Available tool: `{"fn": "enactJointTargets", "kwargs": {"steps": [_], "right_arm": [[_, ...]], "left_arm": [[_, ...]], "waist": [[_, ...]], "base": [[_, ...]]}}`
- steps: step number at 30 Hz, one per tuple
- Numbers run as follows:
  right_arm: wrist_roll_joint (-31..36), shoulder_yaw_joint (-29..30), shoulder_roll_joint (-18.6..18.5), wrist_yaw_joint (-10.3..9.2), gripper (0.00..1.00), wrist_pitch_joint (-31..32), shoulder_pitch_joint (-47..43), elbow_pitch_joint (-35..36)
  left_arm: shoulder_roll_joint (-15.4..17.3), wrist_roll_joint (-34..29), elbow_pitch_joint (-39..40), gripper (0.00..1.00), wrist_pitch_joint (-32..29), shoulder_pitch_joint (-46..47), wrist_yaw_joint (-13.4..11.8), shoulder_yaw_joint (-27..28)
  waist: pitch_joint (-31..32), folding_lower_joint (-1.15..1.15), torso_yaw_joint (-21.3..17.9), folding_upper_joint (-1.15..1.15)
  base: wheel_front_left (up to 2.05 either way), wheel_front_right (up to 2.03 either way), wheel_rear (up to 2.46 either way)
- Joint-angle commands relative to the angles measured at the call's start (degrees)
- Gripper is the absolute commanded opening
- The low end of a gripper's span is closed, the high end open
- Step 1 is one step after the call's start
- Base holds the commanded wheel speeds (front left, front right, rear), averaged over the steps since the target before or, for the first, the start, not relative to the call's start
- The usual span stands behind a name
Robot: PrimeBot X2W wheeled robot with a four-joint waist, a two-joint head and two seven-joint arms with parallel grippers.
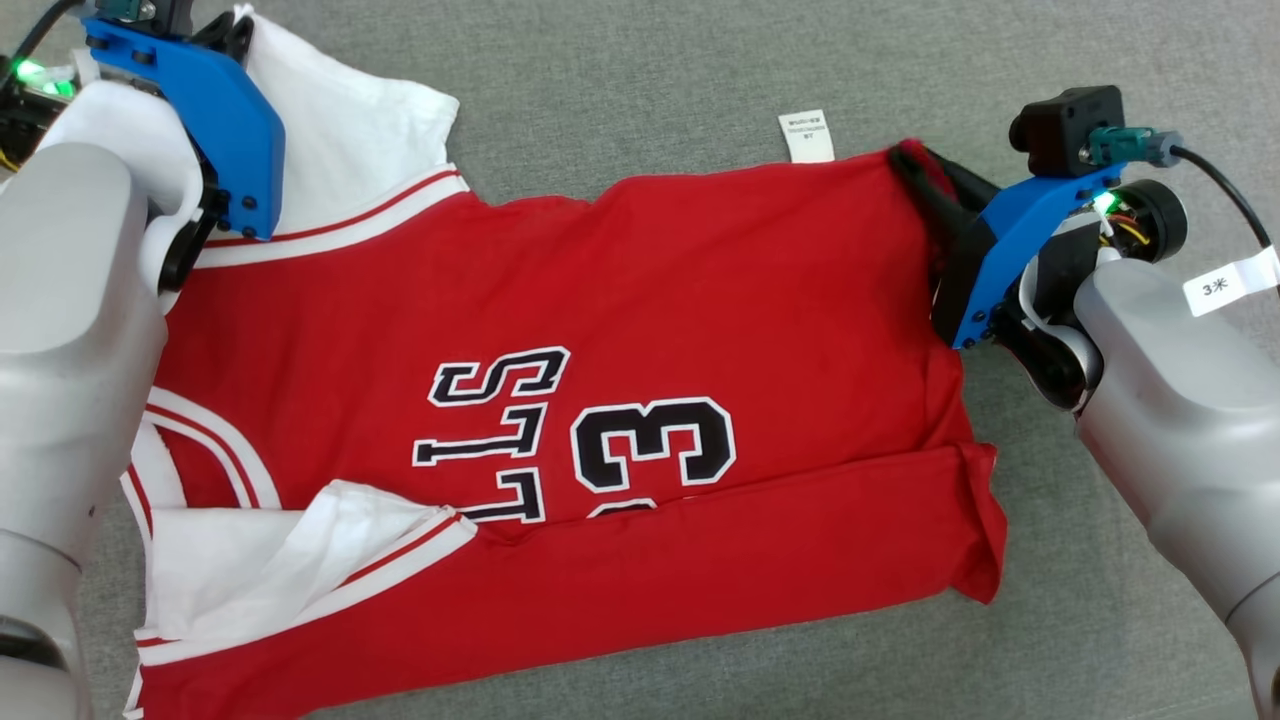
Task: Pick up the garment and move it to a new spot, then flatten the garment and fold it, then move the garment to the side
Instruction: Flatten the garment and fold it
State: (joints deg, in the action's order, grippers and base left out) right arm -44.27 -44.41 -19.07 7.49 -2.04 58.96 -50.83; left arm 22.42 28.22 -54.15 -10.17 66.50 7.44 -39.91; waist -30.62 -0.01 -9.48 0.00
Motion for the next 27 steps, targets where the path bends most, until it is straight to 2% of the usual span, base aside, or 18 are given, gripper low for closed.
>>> {"fn": "enactJointTargets", "kwargs": {"steps": [1, 10, 18, 23, 27], "right_arm": [[-1.13, -0.62, -0.47, 0.01, 0.0, -0.14, 0.33, -0.63], [-2.44, -0.67, -2.05, 0.0, 0.0, -8.26, 2.7, -2.98], [-2.85, -2.88, -2.4, 0.0, 0.0, -11.41, -1.38, -4.02], [-2.68, -2.69, -3.6, 0.0, 0.0, -12.93, -4.91, -2.72], [-0.65, 0.22, -4.95, 0.0, 0.0, -13.22, -7.34, 0.18]], "left_arm": [[-0.17, 0.27, -0.46, 0.0, 1.31, 1.03, 0.0, -0.68], [-1.51, 0.72, -1.76, 0.0, 9.17, 1.71, -0.28, -0.28], [-3.47, 2.02, -0.5, 0.0, 15.19, -2.83, -0.71, 0.04], [-3.58, 3.18, 2.49, 0.0, 19.6, -8.15, -1.98, 0.73], [-3.04, 4.2, 6.59, 0.0, 21.87, -13.36, -3.57, 1.4]], "waist": [[0.11, 0.01, 0.26, 0.0], [2.75, 0.01, 1.68, 0.0], [6.33, 0.01, 3.68, 0.0], [8.46, 0.01, 5.04, 0.0], [10.15, 0.01, 6.08, 0.0]], "base": [[0.0, 0.0, 0.0], [0.0, 0.0, 0.0], [0.0, 0.0, 0.0], [0.0, 0.0, 0.0], [0.0, 0.0, 0.0]]}}
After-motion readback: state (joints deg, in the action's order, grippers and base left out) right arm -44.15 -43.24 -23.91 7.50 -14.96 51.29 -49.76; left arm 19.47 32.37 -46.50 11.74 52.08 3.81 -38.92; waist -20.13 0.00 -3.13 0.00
